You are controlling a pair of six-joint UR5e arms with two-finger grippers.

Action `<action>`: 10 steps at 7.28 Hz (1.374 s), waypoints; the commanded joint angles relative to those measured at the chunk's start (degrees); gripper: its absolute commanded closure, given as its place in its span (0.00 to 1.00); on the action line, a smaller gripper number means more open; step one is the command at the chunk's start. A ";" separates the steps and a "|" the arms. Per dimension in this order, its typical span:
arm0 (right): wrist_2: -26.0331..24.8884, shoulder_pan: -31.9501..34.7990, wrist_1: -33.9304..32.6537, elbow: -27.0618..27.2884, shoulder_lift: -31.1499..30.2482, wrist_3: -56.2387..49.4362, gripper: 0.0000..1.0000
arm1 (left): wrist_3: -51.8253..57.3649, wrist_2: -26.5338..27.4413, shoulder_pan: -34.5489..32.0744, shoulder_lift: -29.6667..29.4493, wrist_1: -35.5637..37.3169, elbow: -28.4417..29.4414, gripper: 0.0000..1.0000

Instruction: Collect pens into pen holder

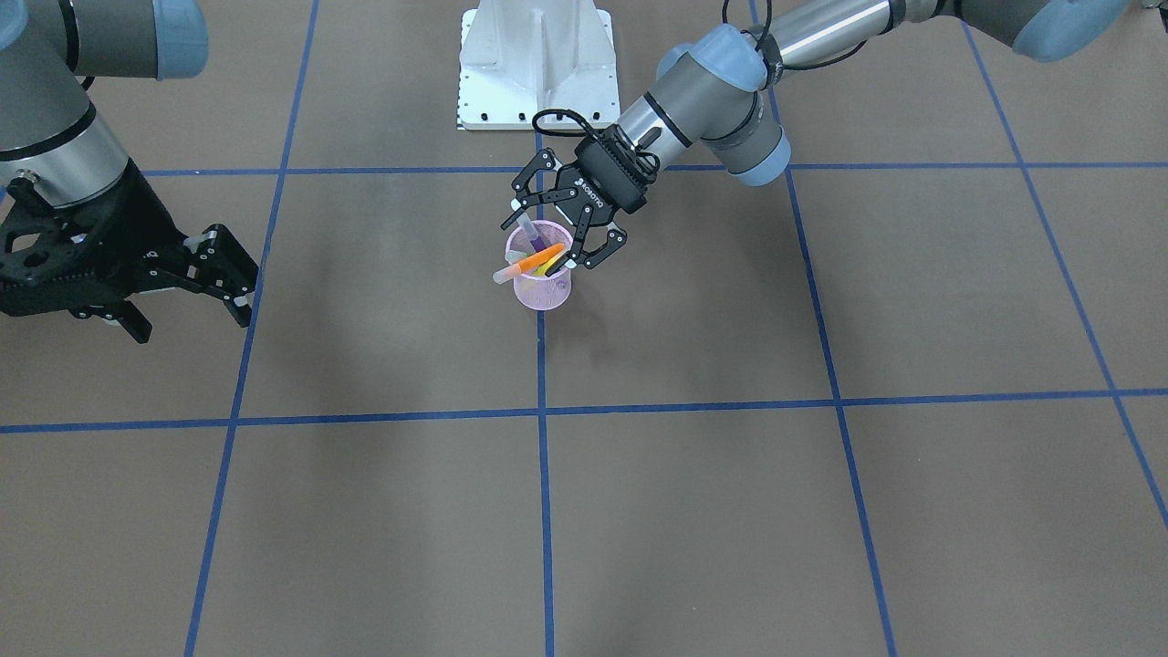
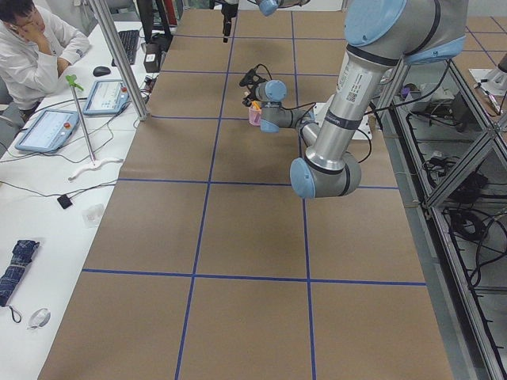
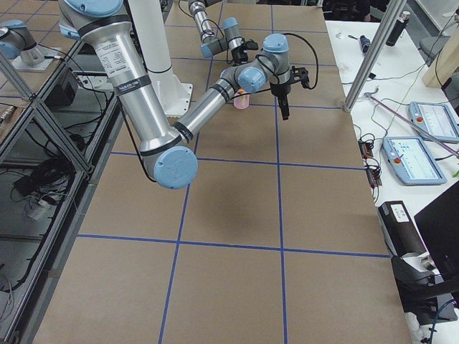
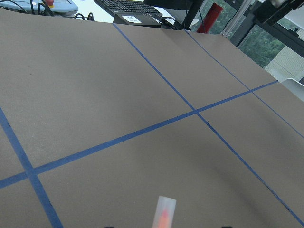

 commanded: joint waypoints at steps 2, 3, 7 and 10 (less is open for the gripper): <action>7.42 7.85 -0.54 -3.26 -1.86 -12.66 0.00 | 0.02 -9.78 -7.35 0.16 16.49 -5.94 0.20; 7.96 10.66 -0.63 -4.06 -4.31 -18.37 0.00 | 0.11 -15.92 -11.13 0.25 25.02 -8.32 0.14; 10.69 23.13 -0.36 -7.23 -17.83 -40.87 0.00 | 16.70 -24.66 -22.39 16.18 34.86 -14.38 0.00; 10.69 31.22 -0.10 -8.19 -27.35 -50.45 0.00 | 26.40 -45.44 -44.22 24.15 48.99 -18.17 0.00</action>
